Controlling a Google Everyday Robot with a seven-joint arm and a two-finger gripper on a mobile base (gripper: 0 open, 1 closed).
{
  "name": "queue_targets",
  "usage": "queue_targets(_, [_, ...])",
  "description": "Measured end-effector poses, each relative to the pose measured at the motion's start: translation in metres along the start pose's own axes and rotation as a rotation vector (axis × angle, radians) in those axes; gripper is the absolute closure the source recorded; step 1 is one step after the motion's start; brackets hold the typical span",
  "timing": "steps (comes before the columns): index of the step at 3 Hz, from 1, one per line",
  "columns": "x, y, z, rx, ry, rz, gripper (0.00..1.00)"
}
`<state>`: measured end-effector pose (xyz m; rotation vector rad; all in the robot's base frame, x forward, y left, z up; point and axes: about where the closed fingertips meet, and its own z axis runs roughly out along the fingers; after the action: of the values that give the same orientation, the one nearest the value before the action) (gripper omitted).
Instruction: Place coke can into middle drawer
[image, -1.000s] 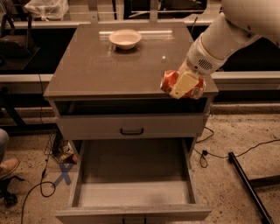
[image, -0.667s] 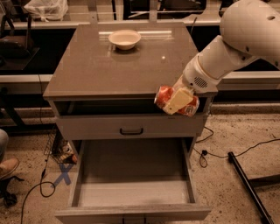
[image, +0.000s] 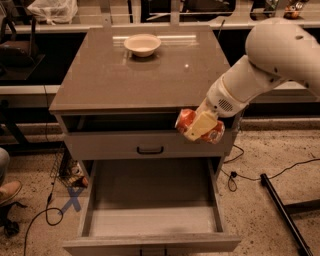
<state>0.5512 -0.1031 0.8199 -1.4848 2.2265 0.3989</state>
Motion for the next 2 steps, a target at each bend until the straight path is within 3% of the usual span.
queue_targets(2, [0.048,0.045,0.084,-0.087,-0.074,0.213,1.0])
